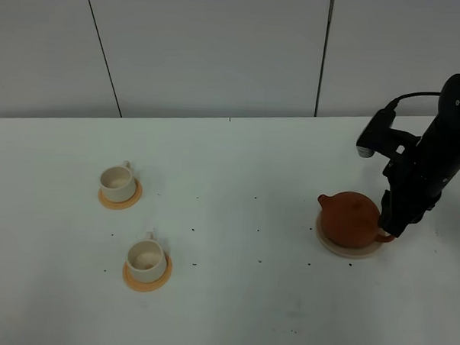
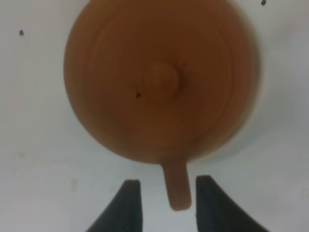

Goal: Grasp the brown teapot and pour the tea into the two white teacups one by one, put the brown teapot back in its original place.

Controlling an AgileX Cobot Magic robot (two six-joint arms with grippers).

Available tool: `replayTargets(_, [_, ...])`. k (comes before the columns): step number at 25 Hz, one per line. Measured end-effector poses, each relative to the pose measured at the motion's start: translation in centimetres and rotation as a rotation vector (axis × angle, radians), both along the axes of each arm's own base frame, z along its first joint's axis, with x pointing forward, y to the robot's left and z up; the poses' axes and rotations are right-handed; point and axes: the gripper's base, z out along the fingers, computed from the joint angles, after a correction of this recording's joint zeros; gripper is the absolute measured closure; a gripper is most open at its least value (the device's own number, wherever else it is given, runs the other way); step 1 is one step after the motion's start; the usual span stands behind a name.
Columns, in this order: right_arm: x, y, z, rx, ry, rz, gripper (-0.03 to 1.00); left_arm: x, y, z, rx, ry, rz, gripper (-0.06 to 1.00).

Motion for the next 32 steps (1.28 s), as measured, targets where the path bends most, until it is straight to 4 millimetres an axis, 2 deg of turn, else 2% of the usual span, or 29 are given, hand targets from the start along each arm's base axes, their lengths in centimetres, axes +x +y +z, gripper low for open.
replayTargets(21, [0.38, 0.06, -0.29, 0.002, -0.032, 0.011, 0.70, 0.00, 0.00, 0.00, 0.000, 0.000, 0.000, 0.72])
replayTargets(26, [0.29, 0.17, -1.12, 0.010, 0.008, 0.009, 0.70, 0.00, 0.00, 0.00, 0.000, 0.000, 0.000, 0.72])
replayTargets(32, [0.29, 0.18, -1.16, 0.011, 0.009, 0.008, 0.70, 0.00, 0.00, 0.00, 0.000, 0.000, 0.000, 0.72])
